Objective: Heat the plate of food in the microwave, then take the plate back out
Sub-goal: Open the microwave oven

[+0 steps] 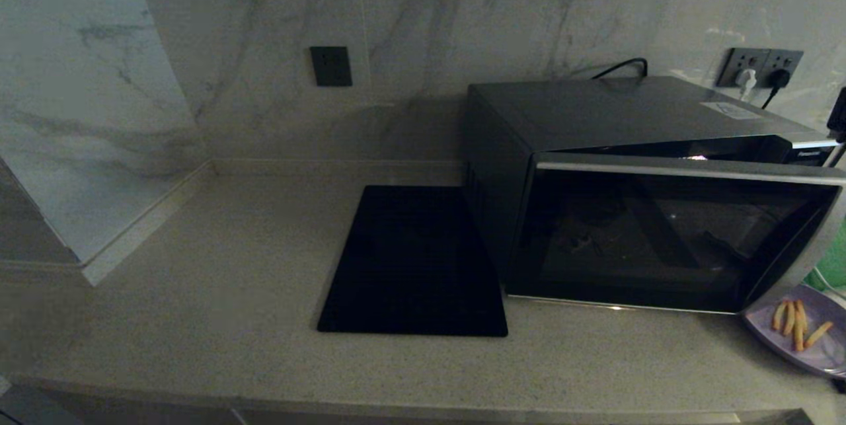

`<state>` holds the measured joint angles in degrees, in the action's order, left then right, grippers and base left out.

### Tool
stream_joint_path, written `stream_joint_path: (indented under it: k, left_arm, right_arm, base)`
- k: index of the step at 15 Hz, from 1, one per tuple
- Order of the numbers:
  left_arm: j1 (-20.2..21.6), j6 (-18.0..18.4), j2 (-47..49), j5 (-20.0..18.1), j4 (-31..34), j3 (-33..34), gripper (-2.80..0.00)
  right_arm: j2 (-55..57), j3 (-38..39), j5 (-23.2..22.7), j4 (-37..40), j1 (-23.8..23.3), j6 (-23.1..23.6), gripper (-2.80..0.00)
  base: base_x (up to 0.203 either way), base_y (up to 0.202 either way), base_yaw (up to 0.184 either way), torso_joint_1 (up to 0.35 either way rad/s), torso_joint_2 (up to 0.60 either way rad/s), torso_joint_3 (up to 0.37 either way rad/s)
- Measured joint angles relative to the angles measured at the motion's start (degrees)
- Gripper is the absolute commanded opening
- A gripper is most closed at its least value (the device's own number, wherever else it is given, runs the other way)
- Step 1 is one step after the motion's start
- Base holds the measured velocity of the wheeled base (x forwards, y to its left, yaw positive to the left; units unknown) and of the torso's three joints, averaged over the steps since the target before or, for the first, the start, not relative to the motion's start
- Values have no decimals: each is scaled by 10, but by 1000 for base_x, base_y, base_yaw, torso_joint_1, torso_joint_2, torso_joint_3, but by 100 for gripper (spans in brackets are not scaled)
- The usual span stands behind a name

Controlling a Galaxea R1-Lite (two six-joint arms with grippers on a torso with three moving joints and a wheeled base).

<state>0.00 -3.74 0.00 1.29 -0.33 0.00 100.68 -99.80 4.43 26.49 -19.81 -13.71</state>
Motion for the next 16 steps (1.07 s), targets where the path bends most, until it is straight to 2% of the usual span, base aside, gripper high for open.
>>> stream_joint_path:
  k: [8, 13, 16]
  left_arm:
    - [0, 0, 0, 0, 0, 0, -280]
    - [0, 0, 0, 0, 0, 0, -280]
    - [0, 0, 0, 0, 0, 0, -280]
  right_arm:
    - [42, -20, -38, 3, -4, -1, -280]
    - [42, 15, -41, 5, -2, -3, -280]
    - [33, 42, -63, 11, -3, -3, -280]
  base:
    - [0, 0, 0, 0, 0, 0]
    - [0, 0, 0, 0, 0, 0]
    - [0, 0, 0, 0, 0, 0]
